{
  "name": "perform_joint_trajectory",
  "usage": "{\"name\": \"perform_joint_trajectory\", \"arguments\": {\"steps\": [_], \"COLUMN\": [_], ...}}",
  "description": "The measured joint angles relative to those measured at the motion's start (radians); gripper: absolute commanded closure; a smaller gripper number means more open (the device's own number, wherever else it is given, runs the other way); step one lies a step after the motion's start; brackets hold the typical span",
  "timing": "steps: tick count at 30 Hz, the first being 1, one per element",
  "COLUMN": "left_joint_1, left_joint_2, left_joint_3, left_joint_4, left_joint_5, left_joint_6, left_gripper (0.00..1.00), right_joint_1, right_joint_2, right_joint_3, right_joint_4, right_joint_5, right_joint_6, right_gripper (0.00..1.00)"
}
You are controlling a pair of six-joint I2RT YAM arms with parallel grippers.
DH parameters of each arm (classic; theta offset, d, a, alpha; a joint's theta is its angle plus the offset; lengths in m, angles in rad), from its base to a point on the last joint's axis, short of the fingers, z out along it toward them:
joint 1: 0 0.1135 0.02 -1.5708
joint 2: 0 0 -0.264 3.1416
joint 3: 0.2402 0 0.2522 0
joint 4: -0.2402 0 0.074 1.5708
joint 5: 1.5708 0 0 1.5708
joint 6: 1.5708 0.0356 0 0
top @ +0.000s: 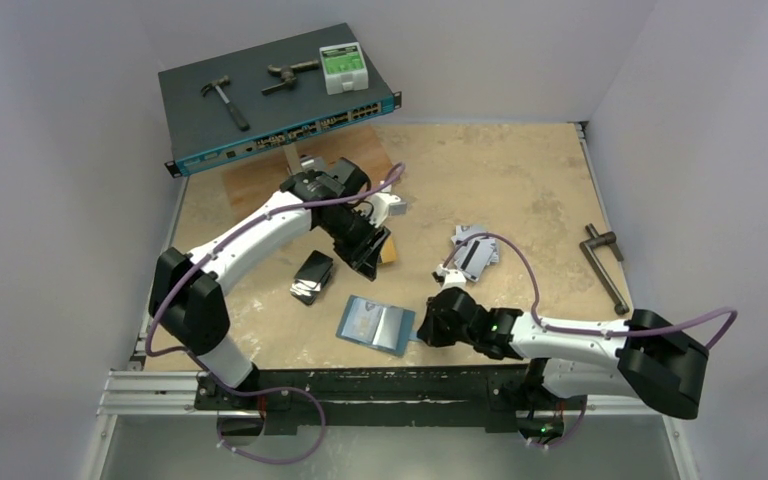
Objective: Put the credit cards into the card holder
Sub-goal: Place the card holder at the center of the board, then pick up the card holder from the center of the board.
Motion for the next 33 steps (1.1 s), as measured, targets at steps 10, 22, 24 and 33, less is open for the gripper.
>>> {"name": "perform_joint_trajectory", "arguments": {"steps": [10, 22, 24, 33], "left_joint_1": [0.042, 0.048, 0.044, 0.030], "left_joint_2": [0.058, 0.140, 0.152, 0.168], "left_joint_3": [-0.184, -0.226, -0.233, -0.240], "left_joint_4": [0.045, 0.130, 0.141, 0.157], "left_joint_5": [-0.084, 0.009, 0.007, 0.005], "left_joint_6": [0.037, 0.002, 0.000, -0.002], "left_gripper": [0.63, 0.64, 0.64, 0.65], "right_joint_1": [-0.003, -0.005, -0.013, -0.116], "right_joint_2": [-0.004, -0.301, -0.349, -0.199], "right_joint_3": [0.027, -0.081, -0.112, -0.157], "right_joint_4": [-0.099, -0.060, -0.024, 0.191], "right_joint_5": [0.007, -0.006, -0.008, -0.116], "right_joint_6": [0.107, 0.163, 0.161, 0.126], "right_gripper": [0.96, 0.40, 0.37, 0.31]}}
